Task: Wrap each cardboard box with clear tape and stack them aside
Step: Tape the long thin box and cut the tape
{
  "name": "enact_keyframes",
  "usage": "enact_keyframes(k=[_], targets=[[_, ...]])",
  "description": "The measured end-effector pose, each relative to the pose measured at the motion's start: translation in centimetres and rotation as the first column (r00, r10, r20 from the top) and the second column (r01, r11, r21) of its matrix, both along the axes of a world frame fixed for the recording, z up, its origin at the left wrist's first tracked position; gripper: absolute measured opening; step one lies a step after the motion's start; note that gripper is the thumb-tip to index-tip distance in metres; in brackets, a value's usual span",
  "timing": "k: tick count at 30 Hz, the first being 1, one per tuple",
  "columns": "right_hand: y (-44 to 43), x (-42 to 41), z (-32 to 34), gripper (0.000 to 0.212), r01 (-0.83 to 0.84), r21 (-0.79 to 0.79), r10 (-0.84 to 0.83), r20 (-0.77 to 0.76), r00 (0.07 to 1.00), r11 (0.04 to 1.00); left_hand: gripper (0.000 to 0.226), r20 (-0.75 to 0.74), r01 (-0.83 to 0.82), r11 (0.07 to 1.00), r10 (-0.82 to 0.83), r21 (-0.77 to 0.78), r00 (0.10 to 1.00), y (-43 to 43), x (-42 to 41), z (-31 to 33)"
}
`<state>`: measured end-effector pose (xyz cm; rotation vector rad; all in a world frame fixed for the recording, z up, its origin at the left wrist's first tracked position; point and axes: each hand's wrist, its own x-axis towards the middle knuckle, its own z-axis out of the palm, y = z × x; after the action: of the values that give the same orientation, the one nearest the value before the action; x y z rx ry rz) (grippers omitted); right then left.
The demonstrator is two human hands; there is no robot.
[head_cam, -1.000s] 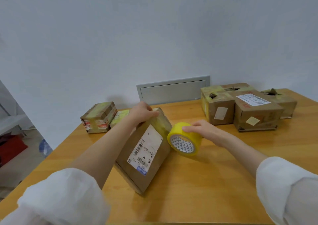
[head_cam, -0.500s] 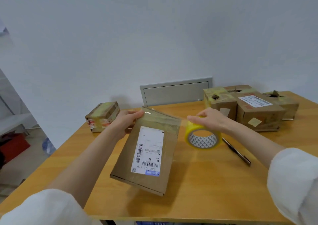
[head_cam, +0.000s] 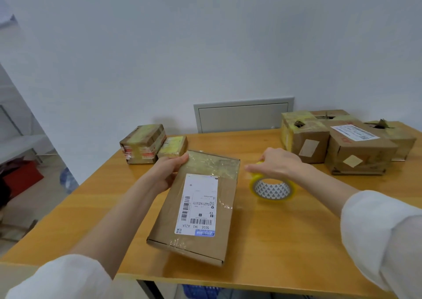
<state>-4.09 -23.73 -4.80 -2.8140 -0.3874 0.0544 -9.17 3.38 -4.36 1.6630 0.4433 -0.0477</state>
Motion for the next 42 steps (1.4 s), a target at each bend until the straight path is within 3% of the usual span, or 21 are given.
enact_keyframes(k=[4,6,8,10,12,14,16,20,22,25,29,31,34,42], targets=[[1.5,0.2,-0.4,0.054,0.006,-0.018,-0.007,-0.049,0.999,1.000,0.035,-0.052,0.060,0.992,-0.055,0.106,0.997,0.8,0.5,-1.2],[2.6,0.6,-0.7,0.053,-0.008,-0.019,0.007,-0.069,0.998,1.000,0.046,-0.106,0.112,0.915,-0.076,0.389,0.991,0.9,0.9,-2.3],[3.5,1.3,-1.0,0.051,-0.025,0.003,0.025,-0.085,0.996,1.000,0.060,-0.198,0.223,0.635,-0.111,0.740,0.974,0.1,0.7,-3.3],[3.9,2.1,-1.2,0.046,-0.035,0.047,0.040,-0.111,0.993,0.998,0.071,-0.256,0.341,0.366,-0.262,0.866,0.930,-1.9,0.3,-4.5],[4.1,2.7,-1.3,0.043,-0.045,0.084,0.055,-0.129,0.990,0.995,0.088,-0.332,0.454,0.219,-0.430,0.864,0.840,-4.4,-0.1,-5.3],[3.8,2.9,-1.2,0.042,-0.051,0.125,0.070,-0.155,0.985,0.991,0.094,-0.397,0.524,0.143,-0.498,0.840,0.771,-6.2,0.0,-5.7],[2.9,3.0,-1.2,0.048,-0.032,0.208,0.075,-0.202,0.976,0.978,0.089,-0.407,0.538,0.123,-0.520,0.834,0.751,-7.0,0.7,-5.5],[0.4,2.6,-1.2,0.086,0.107,0.343,0.015,-0.337,0.941,0.933,0.082,-0.462,0.562,0.065,-0.496,0.824,0.735,-8.2,1.5,-5.5],[-0.4,2.1,-1.4,0.087,0.112,0.381,0.040,-0.370,0.928,0.918,0.081,-0.469,0.554,0.070,-0.451,0.830,0.759,-8.4,1.7,-5.5],[-1.2,1.8,-1.5,0.076,0.051,0.390,0.075,-0.301,0.951,0.919,0.083,-0.451,0.527,0.105,-0.397,0.843,0.800,-7.3,1.8,-5.0],[-0.2,1.5,-0.7,0.063,-0.062,0.210,0.104,-0.195,0.975,0.976,0.082,-0.489,0.553,0.088,-0.366,0.829,0.792,-6.8,1.2,-4.7],[0.3,1.3,-0.1,0.070,-0.072,0.035,0.076,-0.117,0.990,0.997,0.080,-0.515,0.563,0.061,-0.334,0.824,0.790,-6.8,1.0,-4.7],[-0.2,1.1,0.4,0.057,-0.060,-0.266,0.074,0.043,0.996,0.962,0.078,-0.544,0.580,0.052,-0.284,0.813,0.789,-6.5,1.0,-4.7],[0.1,1.0,-0.7,0.049,0.010,-0.221,0.022,0.141,0.990,0.975,0.076,-0.566,0.584,0.136,-0.147,0.801,0.811,-6.7,2.0,-5.9]])
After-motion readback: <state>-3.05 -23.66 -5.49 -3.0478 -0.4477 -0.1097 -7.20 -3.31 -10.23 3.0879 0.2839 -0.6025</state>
